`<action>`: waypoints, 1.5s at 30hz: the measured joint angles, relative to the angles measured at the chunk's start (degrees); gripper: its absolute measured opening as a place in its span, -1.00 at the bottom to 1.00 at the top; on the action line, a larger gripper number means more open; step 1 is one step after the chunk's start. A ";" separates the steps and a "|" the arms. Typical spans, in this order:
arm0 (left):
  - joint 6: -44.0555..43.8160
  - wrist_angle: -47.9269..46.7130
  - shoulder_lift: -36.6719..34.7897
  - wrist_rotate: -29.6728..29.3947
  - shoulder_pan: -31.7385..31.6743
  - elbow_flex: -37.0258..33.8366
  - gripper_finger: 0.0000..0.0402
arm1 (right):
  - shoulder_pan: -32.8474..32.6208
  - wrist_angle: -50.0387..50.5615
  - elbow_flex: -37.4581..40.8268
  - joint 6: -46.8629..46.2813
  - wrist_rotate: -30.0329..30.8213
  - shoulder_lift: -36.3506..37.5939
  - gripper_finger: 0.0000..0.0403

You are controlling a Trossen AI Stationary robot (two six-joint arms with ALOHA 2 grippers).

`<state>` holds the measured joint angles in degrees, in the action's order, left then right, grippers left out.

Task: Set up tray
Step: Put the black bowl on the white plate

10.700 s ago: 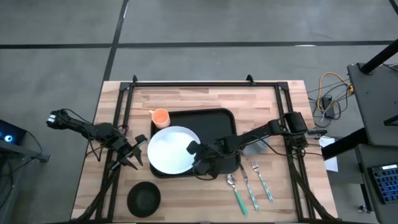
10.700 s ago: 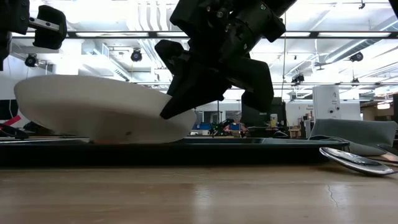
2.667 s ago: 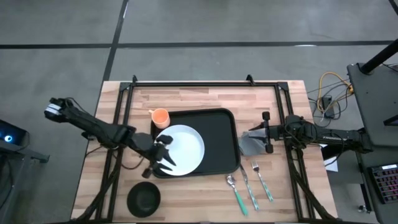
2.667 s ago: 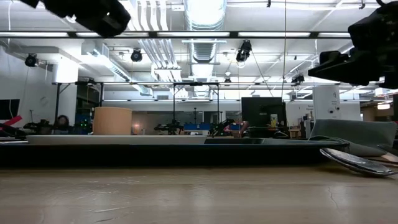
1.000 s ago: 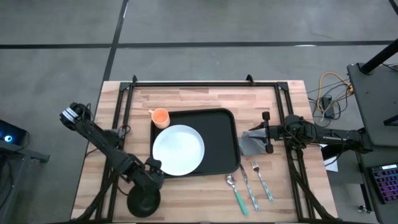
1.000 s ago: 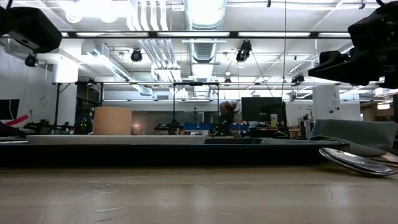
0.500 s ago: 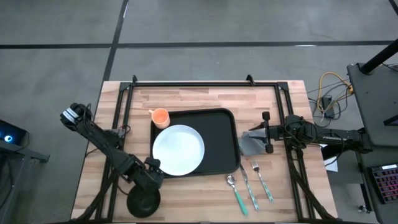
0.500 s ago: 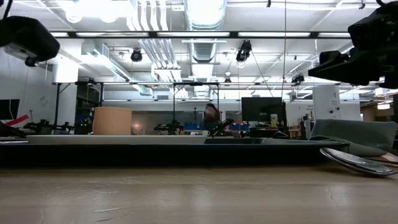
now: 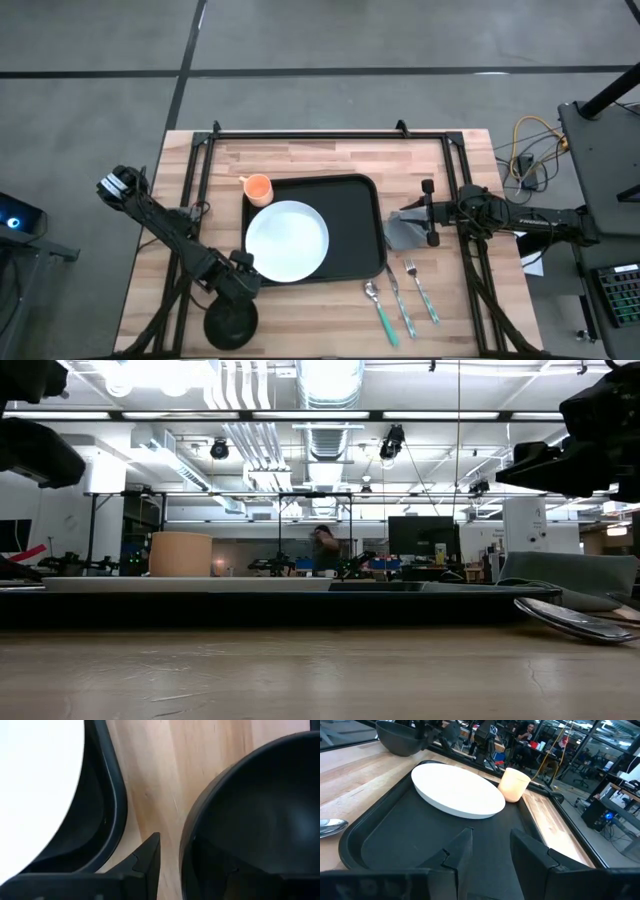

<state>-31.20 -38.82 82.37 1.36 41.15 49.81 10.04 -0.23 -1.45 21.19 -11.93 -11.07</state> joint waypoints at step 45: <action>3.79 -10.90 -0.22 -3.57 -29.36 11.29 -1.00 | -0.01 0.00 0.00 -0.02 -0.02 -0.01 -0.41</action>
<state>-27.42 -49.72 82.15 -2.22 11.79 61.10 10.03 -0.23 -1.45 21.17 -11.94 -11.08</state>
